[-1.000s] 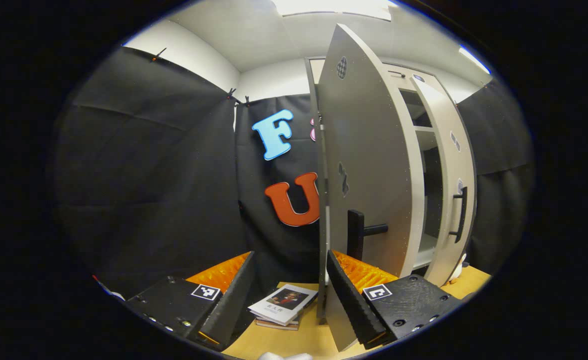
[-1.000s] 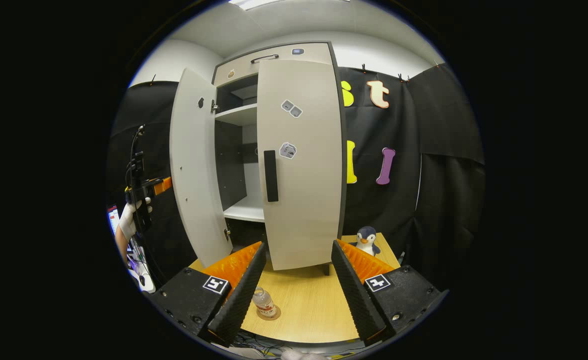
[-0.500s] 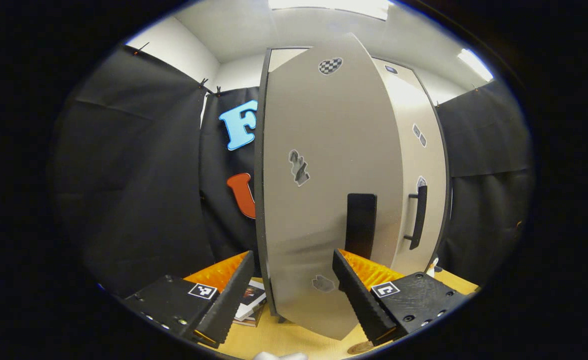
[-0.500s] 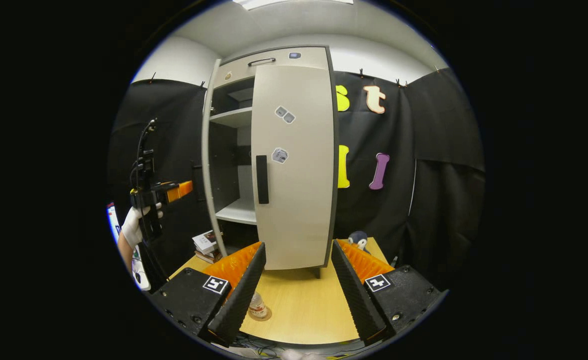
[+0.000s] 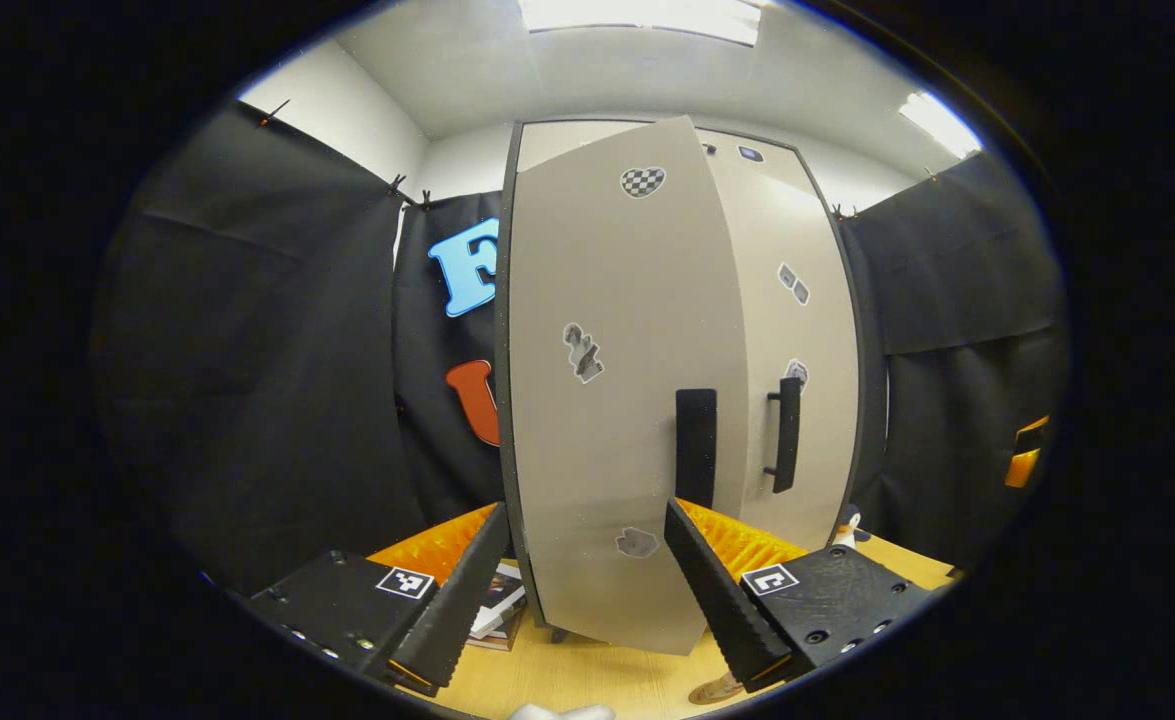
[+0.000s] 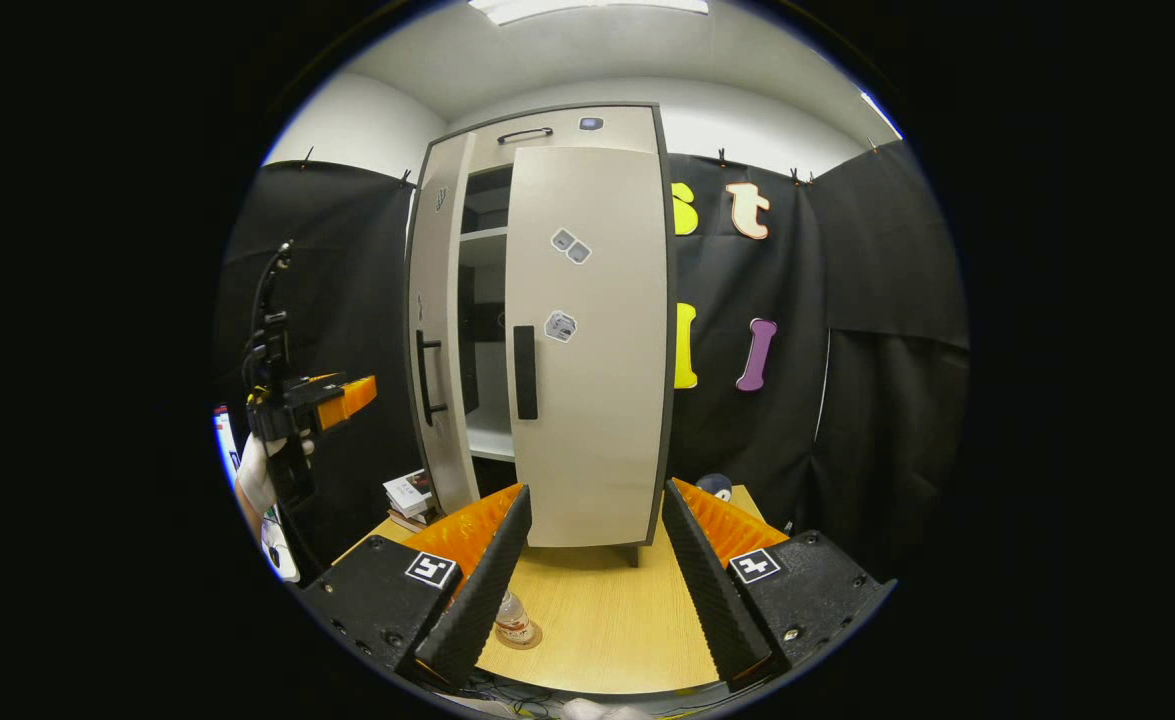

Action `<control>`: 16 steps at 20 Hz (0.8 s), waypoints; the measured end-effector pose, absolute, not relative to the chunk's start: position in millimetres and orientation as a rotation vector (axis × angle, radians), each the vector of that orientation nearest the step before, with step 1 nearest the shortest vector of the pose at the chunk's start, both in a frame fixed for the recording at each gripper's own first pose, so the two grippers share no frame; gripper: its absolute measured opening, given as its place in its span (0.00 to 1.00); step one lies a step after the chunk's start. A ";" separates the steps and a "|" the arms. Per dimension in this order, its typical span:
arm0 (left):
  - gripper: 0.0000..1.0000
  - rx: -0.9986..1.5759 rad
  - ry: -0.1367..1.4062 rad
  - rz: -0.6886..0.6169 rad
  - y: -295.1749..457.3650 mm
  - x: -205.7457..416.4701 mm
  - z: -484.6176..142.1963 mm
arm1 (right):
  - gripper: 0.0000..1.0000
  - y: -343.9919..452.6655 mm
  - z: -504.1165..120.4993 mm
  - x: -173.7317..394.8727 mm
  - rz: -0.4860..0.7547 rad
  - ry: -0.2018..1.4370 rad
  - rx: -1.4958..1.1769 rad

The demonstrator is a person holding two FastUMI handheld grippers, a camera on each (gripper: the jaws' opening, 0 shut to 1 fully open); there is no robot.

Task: Grasp the bottle in the cabinet with the left hand and place it on the coaster, then close the right door with the right hand and the left door with the left hand.

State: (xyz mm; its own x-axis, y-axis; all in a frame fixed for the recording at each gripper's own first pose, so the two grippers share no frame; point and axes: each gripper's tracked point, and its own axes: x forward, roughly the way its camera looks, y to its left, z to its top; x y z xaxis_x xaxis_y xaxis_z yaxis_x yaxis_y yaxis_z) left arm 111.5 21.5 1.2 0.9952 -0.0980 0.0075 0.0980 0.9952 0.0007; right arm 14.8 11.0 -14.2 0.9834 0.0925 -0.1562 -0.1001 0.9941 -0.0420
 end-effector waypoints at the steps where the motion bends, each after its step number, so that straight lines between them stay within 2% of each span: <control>1: 0.95 -0.002 -0.014 -0.105 19.2 103.0 3.9 | 0.82 13.8 -11.2 15.5 0.099 0.146 -0.049; 6: 0.95 -0.028 -0.005 -0.114 11.1 65.1 -1.3 | 0.82 24.8 -3.3 18.3 0.088 0.104 -0.040; 16: 0.96 -0.011 -0.002 -0.039 26.1 7.5 -14.8 | 0.82 40.8 -13.1 16.5 0.085 0.084 -0.048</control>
